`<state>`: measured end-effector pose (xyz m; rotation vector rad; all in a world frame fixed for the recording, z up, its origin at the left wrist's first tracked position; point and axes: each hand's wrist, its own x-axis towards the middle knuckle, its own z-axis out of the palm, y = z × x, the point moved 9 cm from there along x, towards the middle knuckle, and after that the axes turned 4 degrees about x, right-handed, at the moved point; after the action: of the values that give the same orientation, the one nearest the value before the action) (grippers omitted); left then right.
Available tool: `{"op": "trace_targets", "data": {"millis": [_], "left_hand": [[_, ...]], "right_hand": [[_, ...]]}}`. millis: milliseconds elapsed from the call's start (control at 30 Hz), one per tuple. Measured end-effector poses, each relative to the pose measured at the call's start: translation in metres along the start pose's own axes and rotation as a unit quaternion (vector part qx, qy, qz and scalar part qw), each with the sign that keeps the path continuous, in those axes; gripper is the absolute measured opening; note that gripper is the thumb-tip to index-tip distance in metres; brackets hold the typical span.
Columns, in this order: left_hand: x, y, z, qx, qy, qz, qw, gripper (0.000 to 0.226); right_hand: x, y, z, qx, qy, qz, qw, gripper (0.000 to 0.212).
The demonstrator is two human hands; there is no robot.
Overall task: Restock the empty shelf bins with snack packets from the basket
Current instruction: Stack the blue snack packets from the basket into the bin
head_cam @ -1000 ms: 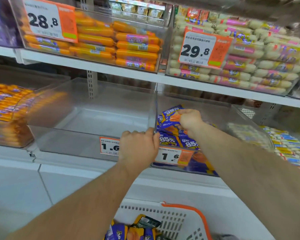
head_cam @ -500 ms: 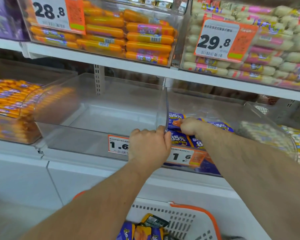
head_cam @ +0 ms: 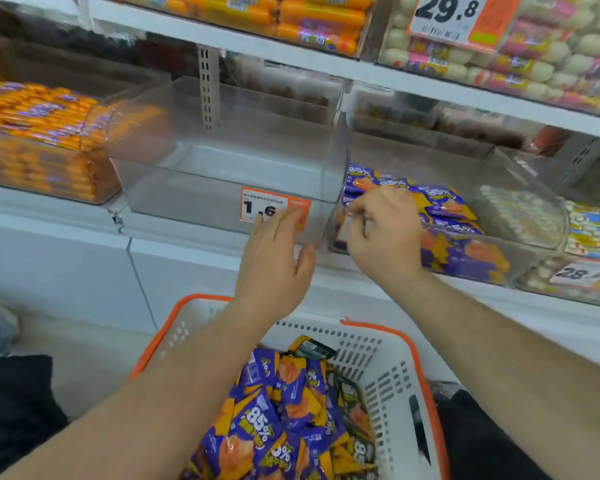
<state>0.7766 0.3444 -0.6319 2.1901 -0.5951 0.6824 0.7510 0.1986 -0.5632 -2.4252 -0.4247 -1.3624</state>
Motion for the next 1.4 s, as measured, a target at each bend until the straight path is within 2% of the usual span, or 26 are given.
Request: {"op": "trace_targets", "data": {"millis": [67,100,167,200,300,333,400,467,500,567,633,700,800,933,1067,1133,1200,1300,1400], "left_hand": [[-0.038,-0.033,0.011,-0.031,-0.068,-0.096,0.993,0.045],[-0.058,-0.050,0.018,-0.044,-0.102,-0.148,0.983,0.044],[-0.097,-0.082,0.028,-0.055,-0.155,-0.242,0.956,0.041],[-0.114,-0.094,0.030,-0.051,-0.171,-0.274,0.945,0.040],[-0.156,-0.114,0.033,-0.051,-0.212,-0.336,0.916,0.037],[-0.166,-0.118,0.034,-0.052,-0.221,-0.353,0.907,0.036],[-0.182,-0.124,0.033,-0.043,-0.231,-0.377,0.896,0.034],[-0.191,-0.129,0.033,-0.037,-0.239,-0.392,0.887,0.035],[-0.195,-0.131,0.033,-0.034,-0.243,-0.396,0.885,0.036],[-0.200,-0.133,0.035,-0.029,-0.247,-0.399,0.883,0.037],[-0.203,-0.133,0.039,-0.035,-0.256,-0.404,0.878,0.039],[-0.205,-0.129,0.045,-0.036,-0.276,-0.399,0.874,0.042],[-0.207,-0.127,0.053,-0.014,-0.325,-0.363,0.873,0.048],[-0.200,-0.126,0.059,0.031,-0.384,-0.294,0.875,0.068],[-0.182,-0.104,0.069,-0.111,-0.393,-0.322,0.854,0.071],[-0.167,-0.084,0.075,-0.179,-0.385,-0.319,0.847,0.058],[-0.147,-0.064,0.076,-0.203,-0.363,-0.288,0.863,0.044],[-0.116,-0.044,0.069,-0.220,-0.298,-0.266,0.890,0.037],[-0.081,-0.023,0.053,-0.277,-0.217,-0.266,0.897,0.034]], "right_hand": [[-0.045,-0.009,0.032,0.089,-0.087,0.101,0.987,0.013],[-0.074,-0.007,0.056,0.116,-0.161,0.176,0.964,0.014],[-0.146,-0.008,0.109,0.123,-0.335,0.293,0.887,0.017],[-0.181,-0.013,0.131,0.120,-0.405,0.322,0.847,0.017],[-0.272,-0.039,0.177,0.124,-0.574,0.354,0.728,0.003],[-0.296,-0.047,0.184,0.117,-0.613,0.365,0.691,0.007],[-0.336,-0.051,0.192,0.077,-0.655,0.404,0.634,0.031],[-0.360,-0.048,0.192,0.037,-0.651,0.454,0.607,0.045],[-0.368,-0.046,0.191,0.029,-0.635,0.484,0.602,0.042],[-0.379,-0.044,0.187,0.029,-0.612,0.525,0.592,0.022],[-0.385,-0.041,0.185,0.035,-0.598,0.539,0.592,0.025],[-0.382,-0.037,0.182,0.052,-0.577,0.544,0.607,0.031],[-0.359,-0.030,0.174,0.075,-0.554,0.537,0.632,0.029],[-0.291,-0.018,0.158,0.117,-0.554,0.460,0.684,0.021],[-0.213,0.002,0.122,0.134,-0.539,0.415,0.721,0.024],[-0.176,0.008,0.104,0.139,-0.532,0.395,0.736,0.016],[-0.143,0.010,0.087,0.148,-0.507,0.380,0.760,0.012],[-0.101,0.018,0.051,0.180,-0.402,0.387,0.810,0.013],[-0.059,0.028,-0.012,0.140,-0.188,0.352,0.906,0.028]]}}
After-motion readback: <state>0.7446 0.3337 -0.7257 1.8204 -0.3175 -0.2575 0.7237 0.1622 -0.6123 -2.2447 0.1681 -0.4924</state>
